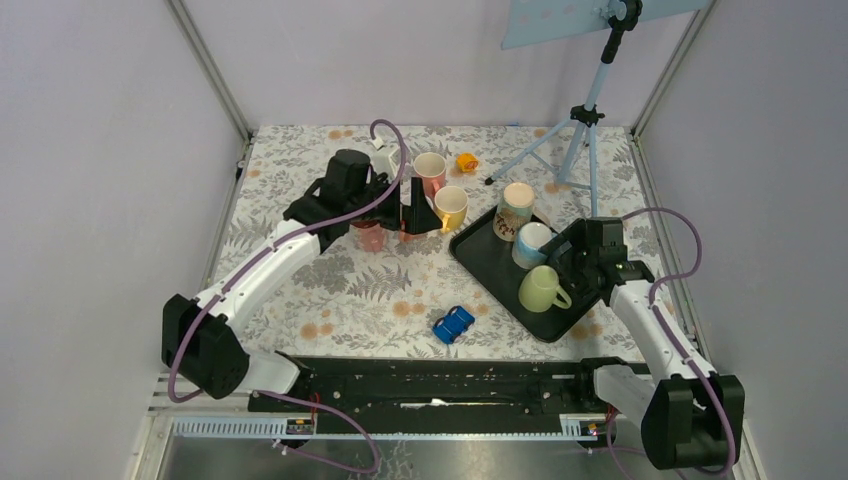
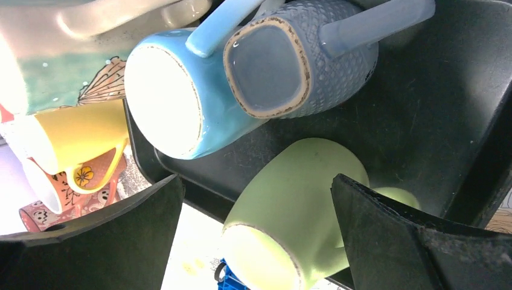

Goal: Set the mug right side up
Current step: Move the cup to the tray.

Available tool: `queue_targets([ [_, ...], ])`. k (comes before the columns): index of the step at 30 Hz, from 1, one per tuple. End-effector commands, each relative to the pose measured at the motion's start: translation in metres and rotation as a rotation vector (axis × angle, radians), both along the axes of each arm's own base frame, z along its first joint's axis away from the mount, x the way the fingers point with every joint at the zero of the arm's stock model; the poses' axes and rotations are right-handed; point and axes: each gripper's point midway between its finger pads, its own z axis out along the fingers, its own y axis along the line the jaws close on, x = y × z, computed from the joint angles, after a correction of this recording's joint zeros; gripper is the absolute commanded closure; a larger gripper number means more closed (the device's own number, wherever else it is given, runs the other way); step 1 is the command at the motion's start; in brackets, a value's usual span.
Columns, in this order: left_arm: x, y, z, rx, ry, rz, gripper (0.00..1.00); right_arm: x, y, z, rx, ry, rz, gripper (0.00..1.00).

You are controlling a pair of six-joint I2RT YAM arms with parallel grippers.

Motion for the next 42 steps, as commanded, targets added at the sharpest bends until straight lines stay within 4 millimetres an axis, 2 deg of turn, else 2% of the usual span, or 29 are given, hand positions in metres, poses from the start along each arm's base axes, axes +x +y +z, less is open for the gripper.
queue_targets([
  [1,0.002,0.002,0.015,-0.042,-0.075,0.016,0.01,-0.006,-0.004,0.004,-0.017,-0.013,-0.046,0.0],
  [4,0.001,0.002,0.014,-0.041,-0.078,0.019,0.01,-0.008,-0.01,0.012,-0.05,-0.026,-0.057,0.0],
  [8,-0.001,0.004,0.013,-0.04,-0.082,0.018,0.01,-0.005,-0.022,0.033,-0.125,-0.052,-0.061,0.0],
  [11,-0.002,0.004,0.01,-0.039,-0.077,0.016,0.01,-0.001,-0.026,0.041,-0.167,-0.065,-0.035,0.0],
  [14,-0.002,0.004,0.011,-0.044,-0.082,0.014,0.01,0.005,-0.014,0.046,-0.153,-0.103,0.05,0.0],
  [17,-0.004,0.002,0.014,-0.055,-0.08,0.006,0.01,0.003,-0.002,0.047,-0.164,-0.119,0.131,0.0],
  [24,-0.006,0.002,0.014,-0.06,-0.08,0.001,0.01,-0.01,0.038,0.026,-0.087,-0.128,0.297,0.0],
  [36,-0.008,0.007,0.017,-0.052,-0.09,0.017,0.01,-0.042,0.076,0.014,-0.056,-0.097,0.402,0.0],
  [42,-0.008,0.008,0.017,-0.048,-0.089,0.022,0.01,-0.049,0.09,0.009,-0.153,-0.069,0.445,0.0],
])
